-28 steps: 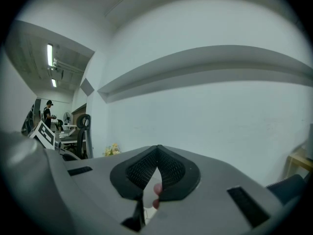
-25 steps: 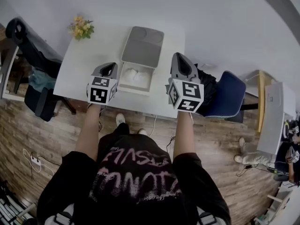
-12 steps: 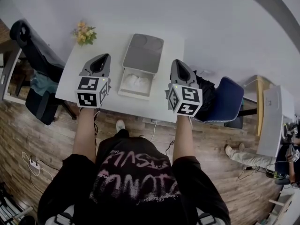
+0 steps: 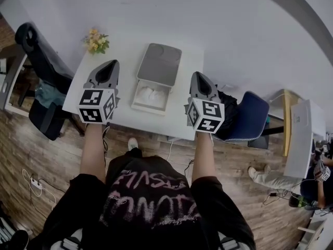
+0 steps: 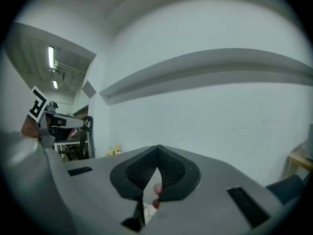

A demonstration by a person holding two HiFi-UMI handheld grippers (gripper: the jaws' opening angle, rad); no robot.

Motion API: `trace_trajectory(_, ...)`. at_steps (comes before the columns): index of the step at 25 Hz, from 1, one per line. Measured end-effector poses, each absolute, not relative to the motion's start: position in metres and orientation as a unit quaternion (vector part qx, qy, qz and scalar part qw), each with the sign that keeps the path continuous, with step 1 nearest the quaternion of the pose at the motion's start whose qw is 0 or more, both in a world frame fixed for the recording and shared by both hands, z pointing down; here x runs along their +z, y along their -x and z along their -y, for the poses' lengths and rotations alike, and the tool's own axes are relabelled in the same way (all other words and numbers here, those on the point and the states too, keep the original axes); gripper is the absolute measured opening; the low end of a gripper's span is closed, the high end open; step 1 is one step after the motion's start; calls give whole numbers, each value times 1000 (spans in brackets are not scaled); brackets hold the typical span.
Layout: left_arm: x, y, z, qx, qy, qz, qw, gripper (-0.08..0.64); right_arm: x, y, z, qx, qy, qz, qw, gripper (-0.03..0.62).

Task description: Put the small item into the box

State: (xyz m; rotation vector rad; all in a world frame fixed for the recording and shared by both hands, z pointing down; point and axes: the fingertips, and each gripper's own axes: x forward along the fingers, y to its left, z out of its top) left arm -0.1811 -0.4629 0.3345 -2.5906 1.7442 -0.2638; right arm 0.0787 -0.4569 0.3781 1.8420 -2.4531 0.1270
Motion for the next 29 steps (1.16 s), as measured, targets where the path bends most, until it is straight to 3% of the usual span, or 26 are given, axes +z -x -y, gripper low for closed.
trace_trajectory(29,329,173,470,-86,832,-548,12,2,370,-76,465,26,-593,804,42,9)
